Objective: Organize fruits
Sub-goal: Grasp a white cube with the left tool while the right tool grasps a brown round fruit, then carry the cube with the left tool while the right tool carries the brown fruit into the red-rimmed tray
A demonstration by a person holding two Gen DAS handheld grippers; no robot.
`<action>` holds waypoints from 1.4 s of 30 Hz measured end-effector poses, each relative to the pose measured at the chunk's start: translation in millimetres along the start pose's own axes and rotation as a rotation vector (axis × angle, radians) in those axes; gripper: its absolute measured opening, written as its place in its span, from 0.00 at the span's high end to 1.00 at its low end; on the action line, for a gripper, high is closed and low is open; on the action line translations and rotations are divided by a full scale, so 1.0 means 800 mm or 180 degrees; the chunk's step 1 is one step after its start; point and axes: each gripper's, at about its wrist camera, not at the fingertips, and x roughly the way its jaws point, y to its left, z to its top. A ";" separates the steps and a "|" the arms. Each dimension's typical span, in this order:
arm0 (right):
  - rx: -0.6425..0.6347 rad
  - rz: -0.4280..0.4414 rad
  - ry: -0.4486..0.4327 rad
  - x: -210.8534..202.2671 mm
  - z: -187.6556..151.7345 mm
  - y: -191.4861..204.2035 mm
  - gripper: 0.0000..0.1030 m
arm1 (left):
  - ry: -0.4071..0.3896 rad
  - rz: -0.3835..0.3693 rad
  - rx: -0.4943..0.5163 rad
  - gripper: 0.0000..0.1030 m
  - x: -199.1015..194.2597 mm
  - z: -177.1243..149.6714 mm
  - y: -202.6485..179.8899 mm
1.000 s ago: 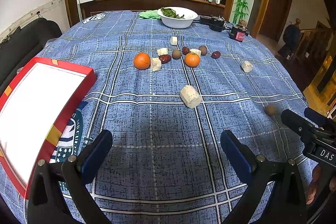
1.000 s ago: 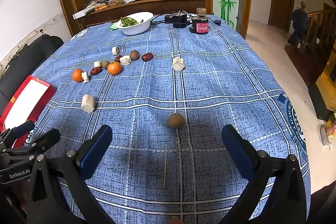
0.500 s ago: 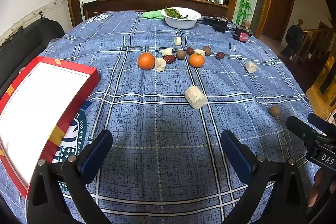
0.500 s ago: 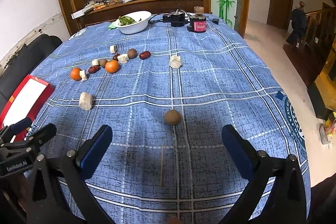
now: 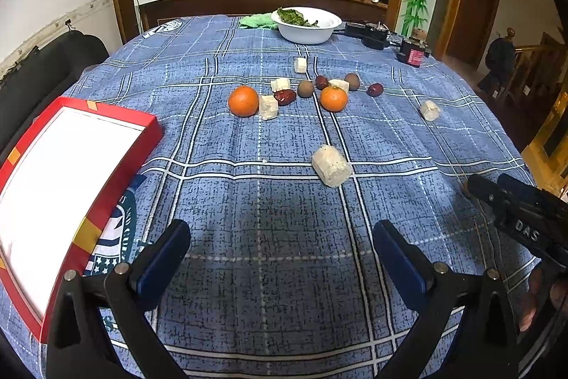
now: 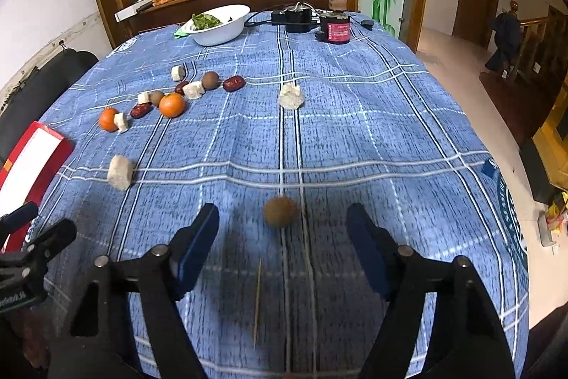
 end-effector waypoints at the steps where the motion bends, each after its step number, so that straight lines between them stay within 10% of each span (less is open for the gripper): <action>1: 0.0009 -0.0013 0.0012 0.003 0.001 -0.001 0.39 | 0.0005 0.0001 0.0003 0.01 0.002 0.001 -0.001; 9: 0.0078 0.0049 0.0183 0.029 0.000 -0.009 0.77 | 0.0049 0.0029 0.0087 0.01 0.021 0.012 -0.018; 21: 0.0204 0.0283 0.0148 0.029 0.000 -0.018 0.77 | 0.0117 0.0099 0.0089 0.08 0.058 0.032 -0.042; 28: 0.0258 0.0396 0.0145 0.031 0.002 -0.021 0.77 | 0.0189 0.0177 0.0006 0.74 0.079 0.038 -0.041; 42: -0.0022 0.0325 0.0049 0.005 -0.001 0.009 0.77 | 0.0188 0.0293 -0.0060 0.75 0.020 0.014 -0.009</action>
